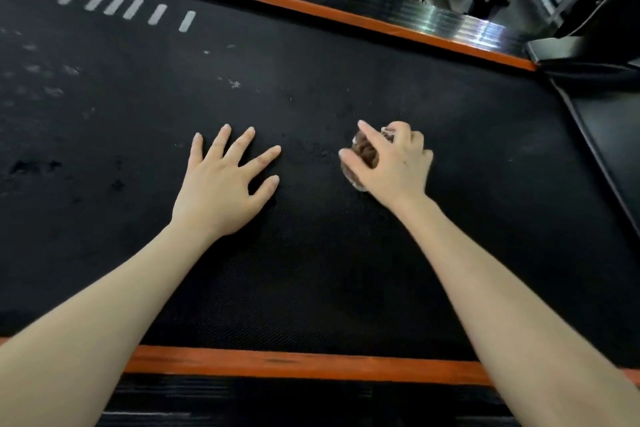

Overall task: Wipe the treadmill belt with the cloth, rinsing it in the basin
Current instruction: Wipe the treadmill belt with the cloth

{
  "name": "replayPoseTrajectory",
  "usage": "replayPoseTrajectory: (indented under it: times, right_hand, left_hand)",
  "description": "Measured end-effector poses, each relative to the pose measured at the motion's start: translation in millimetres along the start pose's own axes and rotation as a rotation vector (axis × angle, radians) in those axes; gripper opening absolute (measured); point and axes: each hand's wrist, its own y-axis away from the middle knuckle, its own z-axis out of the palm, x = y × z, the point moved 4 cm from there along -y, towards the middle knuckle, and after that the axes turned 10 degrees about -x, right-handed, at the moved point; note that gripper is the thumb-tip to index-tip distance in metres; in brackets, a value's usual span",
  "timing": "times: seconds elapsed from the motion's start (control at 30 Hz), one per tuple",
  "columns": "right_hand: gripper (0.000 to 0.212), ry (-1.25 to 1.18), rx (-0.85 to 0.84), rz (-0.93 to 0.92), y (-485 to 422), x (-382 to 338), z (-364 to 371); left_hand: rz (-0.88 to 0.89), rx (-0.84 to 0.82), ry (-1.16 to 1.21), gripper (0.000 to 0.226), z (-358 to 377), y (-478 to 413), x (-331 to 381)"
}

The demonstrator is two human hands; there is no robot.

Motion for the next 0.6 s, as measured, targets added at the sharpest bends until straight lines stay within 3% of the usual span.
replayPoseTrajectory:
  times: [0.07, 0.2, 0.37, 0.5, 0.6]
  right_hand:
    - [0.065, -0.001, 0.049, -0.08, 4, -17, 6]
    - [0.051, 0.005, 0.142, -0.198, -2, -17, 8]
    - [0.042, -0.1, 0.129, -0.136, 30, -24, 4]
    - [0.059, -0.162, 0.001, -0.566, 118, -40, -1]
    - [0.052, -0.1, -0.018, -0.844, 125, -32, -2]
  left_hand:
    - [-0.007, -0.004, -0.001, 0.066, -1, 0, 0]
    - [-0.017, -0.02, -0.011, 0.067, 0, -1, 1]
    - [-0.023, -0.04, -0.01, 0.069, 0, -1, 0]
    - [-0.017, -0.04, -0.005, 0.067, -1, -1, 1]
    - [-0.015, -0.038, -0.009, 0.066, -1, -1, 0]
